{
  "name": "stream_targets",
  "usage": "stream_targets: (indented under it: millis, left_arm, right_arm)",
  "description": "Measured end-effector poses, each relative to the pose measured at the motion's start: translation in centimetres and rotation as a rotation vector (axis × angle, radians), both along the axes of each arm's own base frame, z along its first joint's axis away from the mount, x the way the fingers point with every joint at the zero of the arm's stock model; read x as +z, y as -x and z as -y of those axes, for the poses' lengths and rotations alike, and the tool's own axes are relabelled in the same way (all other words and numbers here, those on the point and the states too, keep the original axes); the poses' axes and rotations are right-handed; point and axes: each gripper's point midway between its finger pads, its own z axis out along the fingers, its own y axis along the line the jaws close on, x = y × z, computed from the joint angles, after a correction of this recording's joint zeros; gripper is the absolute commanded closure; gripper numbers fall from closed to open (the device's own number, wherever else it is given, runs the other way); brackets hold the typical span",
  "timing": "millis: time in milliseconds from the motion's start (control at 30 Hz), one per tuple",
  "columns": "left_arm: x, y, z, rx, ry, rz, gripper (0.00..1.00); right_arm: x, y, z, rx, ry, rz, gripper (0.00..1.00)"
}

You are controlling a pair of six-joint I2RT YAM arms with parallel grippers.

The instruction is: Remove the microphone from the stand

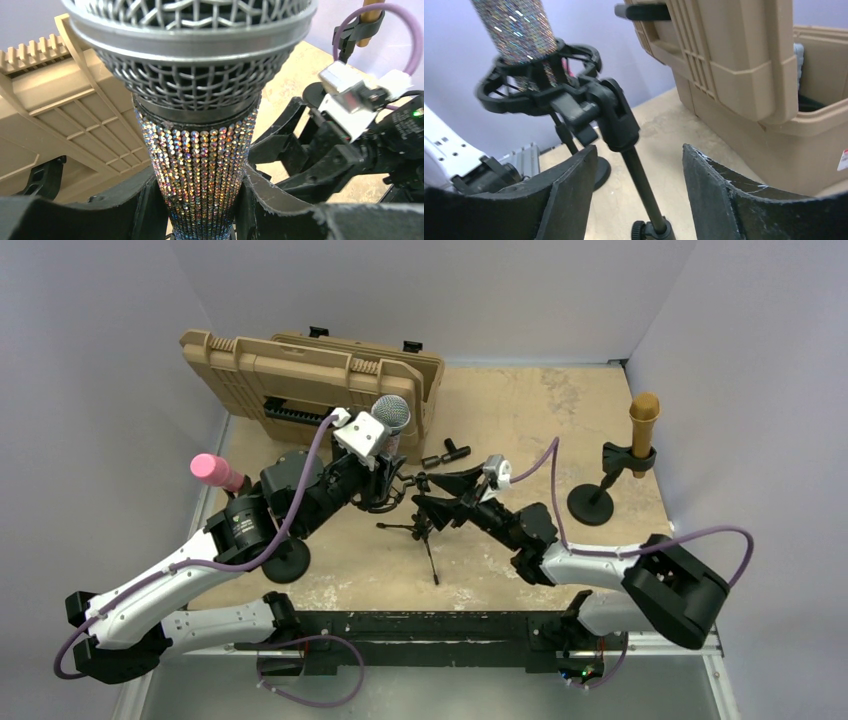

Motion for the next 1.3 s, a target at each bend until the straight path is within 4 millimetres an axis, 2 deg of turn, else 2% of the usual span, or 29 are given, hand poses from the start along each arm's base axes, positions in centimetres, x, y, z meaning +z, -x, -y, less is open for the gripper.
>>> stream_targets:
  millis: [133,200,267,500,567,700,733,767,900,1167,1300]
  left_arm:
    - [-0.1,0.1,0.0,-0.003,0.001,-0.007,1.00]
    - [-0.1,0.1,0.0,-0.006,0.001,-0.008,1.00]
    - [-0.1,0.2,0.1,-0.009,0.001,-0.009,1.00]
    - [-0.1,0.6,0.5,-0.044,0.000,-0.012,1.00]
    - [0.0,0.9,0.9,-0.073,-0.002,-0.012,1.00]
    - [0.0,1.6,1.5,-0.129,-0.003,-0.017,1.00]
    - [-0.1,1.8,1.6,-0.142,-0.007,-0.019,1.00]
    - [0.0,1.9,1.7,-0.149,-0.005,-0.019,1.00]
    - [0.9,2.2,1.7,-0.172,0.017,-0.010,1.00]
    - [1.5,2.9,1.1,-0.186,0.028,-0.038,1.00]
    - [2.2,2.8,0.4,-0.134,0.063,-0.087,1.00]
  right_arm:
    - [-2.1,-0.7,-1.1,-0.012,0.045,-0.031,0.42]
    - [-2.5,-0.9,-1.2,-0.024,0.052,-0.040,0.44]
    - [-2.3,-1.0,-1.2,-0.033,0.046,-0.036,0.46]
    - [-1.5,-0.9,-1.3,-0.060,0.025,-0.008,0.64]
    - [-1.5,-0.8,-1.5,-0.068,0.024,-0.006,0.71]
    - [-1.8,-1.0,-1.9,-0.085,0.033,-0.006,0.91]
    - [-1.8,-1.1,-1.9,-0.092,0.042,0.013,0.98]
    - [-1.8,-1.2,-2.0,-0.097,0.047,0.024,1.00]
    - [-1.2,-1.6,-2.5,-0.124,0.075,0.096,1.00]
    - [-1.0,-0.9,-3.2,-0.195,0.059,0.078,1.00]
    - [-0.9,-0.4,-3.2,-0.235,0.036,0.060,1.00]
